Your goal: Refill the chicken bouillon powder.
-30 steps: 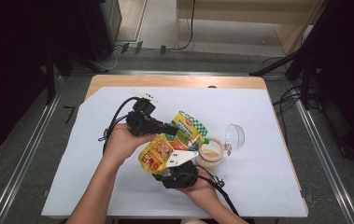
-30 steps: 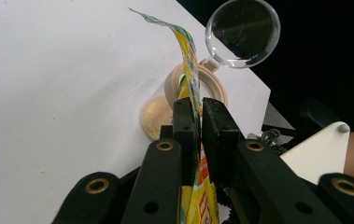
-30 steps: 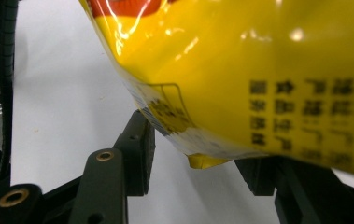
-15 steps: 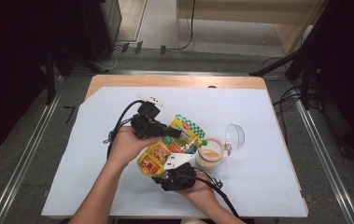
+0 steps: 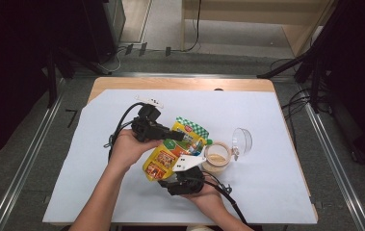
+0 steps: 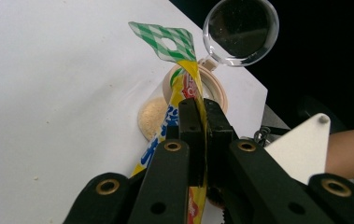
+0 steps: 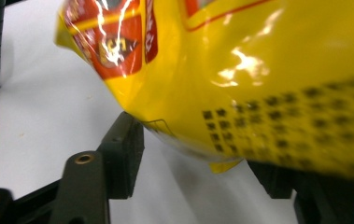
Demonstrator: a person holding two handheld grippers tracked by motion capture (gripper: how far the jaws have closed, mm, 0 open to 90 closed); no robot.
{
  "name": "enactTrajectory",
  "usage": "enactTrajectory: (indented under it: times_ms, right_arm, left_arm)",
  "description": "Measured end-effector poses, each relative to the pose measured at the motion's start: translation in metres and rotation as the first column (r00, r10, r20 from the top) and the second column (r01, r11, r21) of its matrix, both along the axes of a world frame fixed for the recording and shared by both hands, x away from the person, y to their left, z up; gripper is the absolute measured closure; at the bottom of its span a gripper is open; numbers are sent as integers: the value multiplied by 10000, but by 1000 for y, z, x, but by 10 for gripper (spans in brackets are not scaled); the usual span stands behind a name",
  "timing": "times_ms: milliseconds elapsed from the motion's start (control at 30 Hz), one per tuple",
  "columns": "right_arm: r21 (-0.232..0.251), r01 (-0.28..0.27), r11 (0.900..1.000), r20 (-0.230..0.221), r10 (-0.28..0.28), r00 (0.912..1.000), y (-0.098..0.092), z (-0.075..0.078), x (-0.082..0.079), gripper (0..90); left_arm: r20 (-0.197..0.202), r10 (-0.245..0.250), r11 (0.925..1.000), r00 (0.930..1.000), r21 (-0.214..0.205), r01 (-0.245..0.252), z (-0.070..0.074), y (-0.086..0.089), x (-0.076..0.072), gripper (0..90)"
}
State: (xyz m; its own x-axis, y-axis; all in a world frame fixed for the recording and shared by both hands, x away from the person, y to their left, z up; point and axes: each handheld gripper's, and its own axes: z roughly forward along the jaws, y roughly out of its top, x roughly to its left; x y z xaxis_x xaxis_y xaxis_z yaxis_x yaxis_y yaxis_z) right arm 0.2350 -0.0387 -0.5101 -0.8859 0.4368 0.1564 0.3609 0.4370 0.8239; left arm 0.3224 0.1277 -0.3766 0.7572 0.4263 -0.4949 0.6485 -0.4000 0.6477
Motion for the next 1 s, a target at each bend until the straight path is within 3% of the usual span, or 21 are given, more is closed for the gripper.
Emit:
enactTrajectory:
  times_ms: [67,167,433,700,1000]
  right_arm:
    - [88,291,9995,95,-292,9995,-2,0,0,407]
    - [-249,611,9978,513,-598,9969,-2,-1,0,392]
    - [8,734,9973,373,-733,9966,-5,0,1,379]
    - [337,752,9966,250,-761,9968,-9,3,2,373]
    - [544,693,9961,177,-704,9974,-12,5,2,382]
  left_arm:
    - [9,60,10000,10000,-53,-60,2,3,0,895]
    - [69,65,9999,10000,-132,-64,4,7,0,895]
    - [211,38,9992,9998,-394,-30,9,20,0,897]
    - [248,513,9960,9984,-743,-493,13,38,3,896]
    - [22,1018,9893,9948,-1051,-1010,12,49,8,896]
